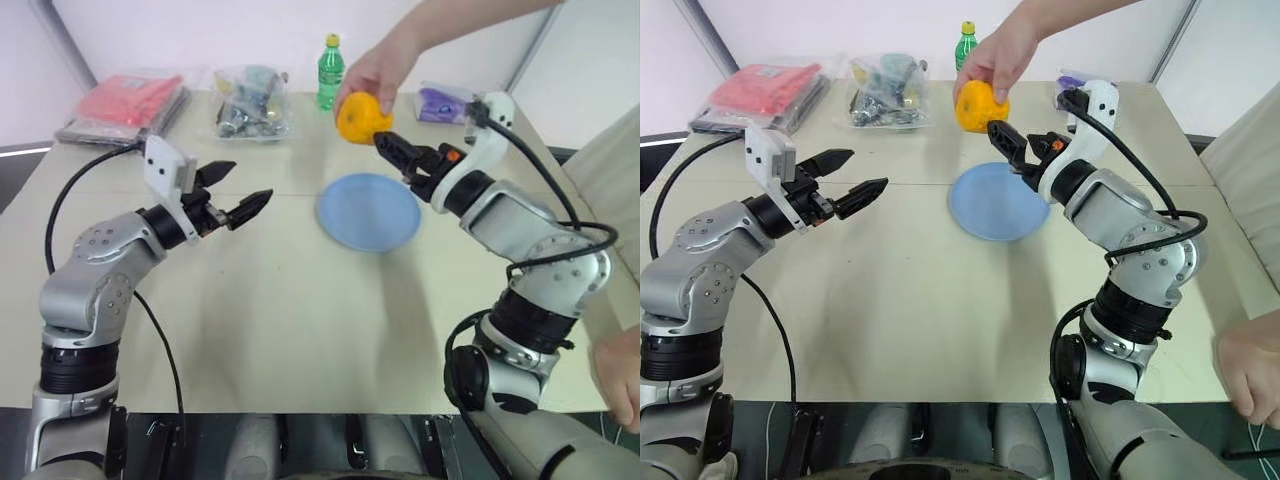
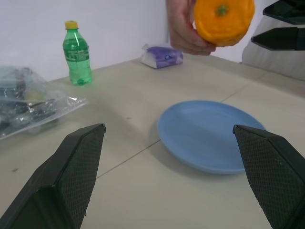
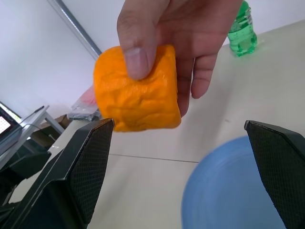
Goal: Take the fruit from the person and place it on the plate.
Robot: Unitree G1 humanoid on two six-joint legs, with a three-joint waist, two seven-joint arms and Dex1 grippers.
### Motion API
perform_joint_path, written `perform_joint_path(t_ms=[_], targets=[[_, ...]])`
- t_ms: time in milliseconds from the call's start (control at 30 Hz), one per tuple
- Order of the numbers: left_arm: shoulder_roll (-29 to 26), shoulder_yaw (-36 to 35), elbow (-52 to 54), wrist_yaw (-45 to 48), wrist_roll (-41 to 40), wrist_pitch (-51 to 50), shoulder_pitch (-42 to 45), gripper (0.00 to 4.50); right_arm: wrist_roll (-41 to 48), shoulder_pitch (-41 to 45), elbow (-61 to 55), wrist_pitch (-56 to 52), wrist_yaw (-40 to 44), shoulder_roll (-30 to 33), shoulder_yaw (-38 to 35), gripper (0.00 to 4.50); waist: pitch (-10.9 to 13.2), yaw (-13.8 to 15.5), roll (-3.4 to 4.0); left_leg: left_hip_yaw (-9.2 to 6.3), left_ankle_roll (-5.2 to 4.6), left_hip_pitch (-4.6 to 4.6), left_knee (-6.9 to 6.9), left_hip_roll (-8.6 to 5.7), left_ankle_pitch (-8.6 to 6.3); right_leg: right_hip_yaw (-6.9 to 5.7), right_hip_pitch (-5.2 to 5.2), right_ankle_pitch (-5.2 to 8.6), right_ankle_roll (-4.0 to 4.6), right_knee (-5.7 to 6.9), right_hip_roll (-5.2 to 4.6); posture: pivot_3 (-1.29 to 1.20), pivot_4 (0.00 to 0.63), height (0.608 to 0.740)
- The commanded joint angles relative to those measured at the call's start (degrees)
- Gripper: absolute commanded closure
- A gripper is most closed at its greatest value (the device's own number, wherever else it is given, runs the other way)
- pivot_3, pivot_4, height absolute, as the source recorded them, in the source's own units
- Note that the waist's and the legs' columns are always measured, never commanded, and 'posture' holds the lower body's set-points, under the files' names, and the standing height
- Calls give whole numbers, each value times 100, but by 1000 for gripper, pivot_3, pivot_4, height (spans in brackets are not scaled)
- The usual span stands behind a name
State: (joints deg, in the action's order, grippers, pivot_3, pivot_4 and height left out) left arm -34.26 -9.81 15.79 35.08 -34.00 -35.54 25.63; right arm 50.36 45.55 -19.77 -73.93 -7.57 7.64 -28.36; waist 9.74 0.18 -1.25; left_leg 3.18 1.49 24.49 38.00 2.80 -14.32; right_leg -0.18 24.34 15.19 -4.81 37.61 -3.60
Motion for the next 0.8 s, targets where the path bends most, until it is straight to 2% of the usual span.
perform_joint_path(t_ms=[33,533,800], targets=[[-20,-12,96,66,22,126,192,0,164,300,77,121,-136,-98,10,32,0,-10,0,0,0,0,0,1,0,0,0,0,0,0,1,0,150,731],[-26,-62,211,53,39,72,172,0,283,500,399,474,-175,-276,398,32,0,-111,0,-8,-1,-1,-6,7,0,-1,2,0,0,1,10,0,150,731],[-63,-118,298,2,35,49,139,0,-29,594,891,1116,92,-234,799,32,0,-113,1,-7,-1,-1,-6,7,0,-1,3,0,0,0,9,0,150,731]])
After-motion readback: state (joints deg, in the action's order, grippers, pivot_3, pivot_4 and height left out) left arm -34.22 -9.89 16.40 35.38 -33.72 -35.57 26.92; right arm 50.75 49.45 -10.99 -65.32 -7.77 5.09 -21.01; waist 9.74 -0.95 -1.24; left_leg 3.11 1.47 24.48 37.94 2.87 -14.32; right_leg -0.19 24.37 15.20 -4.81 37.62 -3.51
